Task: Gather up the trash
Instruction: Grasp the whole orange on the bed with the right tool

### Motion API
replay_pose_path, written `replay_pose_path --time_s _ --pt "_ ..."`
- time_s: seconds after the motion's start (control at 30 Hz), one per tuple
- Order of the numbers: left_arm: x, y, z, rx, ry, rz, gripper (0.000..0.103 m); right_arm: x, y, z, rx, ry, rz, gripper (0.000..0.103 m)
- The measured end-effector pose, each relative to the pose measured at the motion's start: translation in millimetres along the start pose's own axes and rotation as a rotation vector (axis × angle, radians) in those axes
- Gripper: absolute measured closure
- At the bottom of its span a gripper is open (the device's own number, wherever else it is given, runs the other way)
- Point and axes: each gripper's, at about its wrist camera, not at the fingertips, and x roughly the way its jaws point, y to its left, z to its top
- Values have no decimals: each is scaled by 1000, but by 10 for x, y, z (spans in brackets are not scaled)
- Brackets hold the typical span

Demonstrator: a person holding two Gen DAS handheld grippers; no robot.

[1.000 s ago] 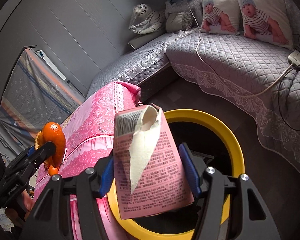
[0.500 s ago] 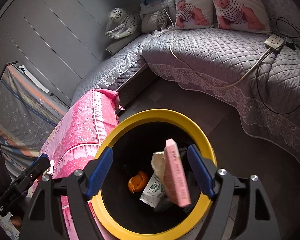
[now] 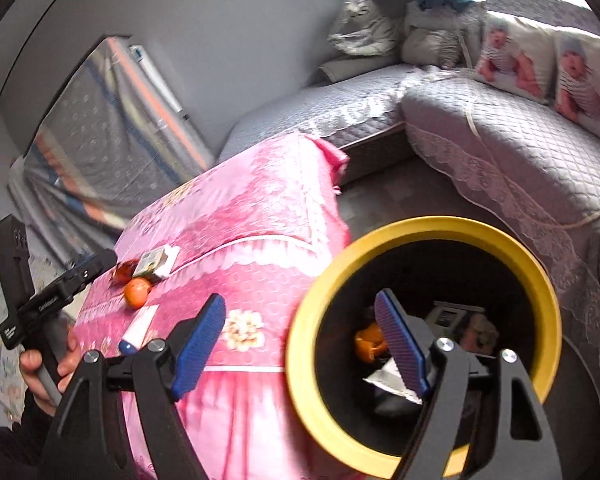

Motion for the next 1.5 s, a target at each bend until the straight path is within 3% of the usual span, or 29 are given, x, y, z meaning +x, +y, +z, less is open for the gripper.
replay_pose_path --time_s 0.17,0.27,0.4,0.6,0.8,1.07,1.17,1.33,1.4,1.5 --pt "-484 1016 -320 -106 -36 197 8 626 1017 24 -182 129 145 29" --pt "-765 1495 -554 -189 -52 280 8 947 1575 -7 -281 170 170 29" --pt "-1021 1885 -838 -269 -62 313 8 1345 2183 -68 -383 224 180 29" --pt "-1224 2092 -1079 -308 -90 303 8 1920 2743 -83 -472 283 82 29" --pt "-1299 2167 -1182 -303 -113 301 8 2448 2824 -43 -455 366 -22 29" --pt "-1380 2296 -1306 -326 -100 302 8 2848 2934 -56 -456 421 -66 30" --pt "-1382 2313 -1326 -330 -93 308 8 2912 2937 -38 -456 430 -88 44" --pt "-1341 2240 -1307 -309 -70 303 8 2925 2915 -24 -440 458 -72 55" --pt "-1304 2168 -1275 -293 -57 295 8 2899 2884 -12 -426 471 -50 65" --pt "-1250 2037 -1223 -270 -43 270 8 2828 2782 19 -379 504 8 68"
